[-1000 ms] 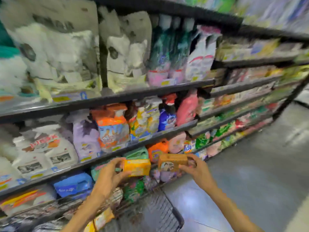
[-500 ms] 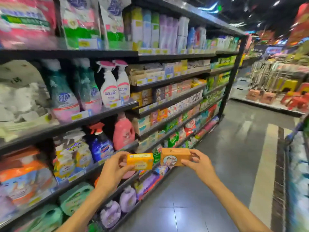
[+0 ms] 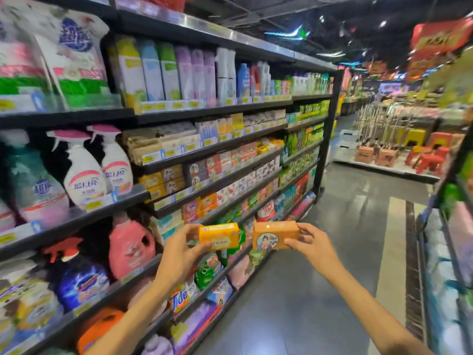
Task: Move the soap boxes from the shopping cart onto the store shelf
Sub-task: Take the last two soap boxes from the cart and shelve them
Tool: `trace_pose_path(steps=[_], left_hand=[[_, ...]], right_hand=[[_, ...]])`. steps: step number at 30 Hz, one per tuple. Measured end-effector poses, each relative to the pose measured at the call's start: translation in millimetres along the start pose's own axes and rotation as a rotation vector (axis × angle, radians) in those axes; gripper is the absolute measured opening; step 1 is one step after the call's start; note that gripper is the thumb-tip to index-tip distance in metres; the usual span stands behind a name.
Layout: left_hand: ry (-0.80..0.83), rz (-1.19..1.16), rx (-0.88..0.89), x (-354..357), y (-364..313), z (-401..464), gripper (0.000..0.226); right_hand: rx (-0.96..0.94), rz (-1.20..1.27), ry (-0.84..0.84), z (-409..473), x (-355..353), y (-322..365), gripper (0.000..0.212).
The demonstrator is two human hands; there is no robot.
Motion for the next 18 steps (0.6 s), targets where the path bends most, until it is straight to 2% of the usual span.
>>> trace_pose_path(steps=[7,13,18], left_hand=[[-0.047,0.000,-0.010,27.7,12.5,99.4,0.038],[-0.147,0.006,-0.057,21.1,50.1,179.2,0.036],[-0.269,0.086,-0.117,-0.7,79.3,215.3,0.036]], right_hand=[[-0.038,-0.036,0.025,105.2,-4.1,-21.4,0.038],[-0.062,-0.069,0.159,215.7,25.8,-31.4,0.052],[-0.135,-0.040,0.260,296.2,72.2,-25.9,0.041]])
Point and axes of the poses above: each hand's wrist, its own z-axis towards the middle knuckle, its own x-axis out of the palm, y = z × x, the point moved 1 cm from there along z, towards the middle knuckle, and after that the axes turned 4 degrees about y, right-handed, at the moved point
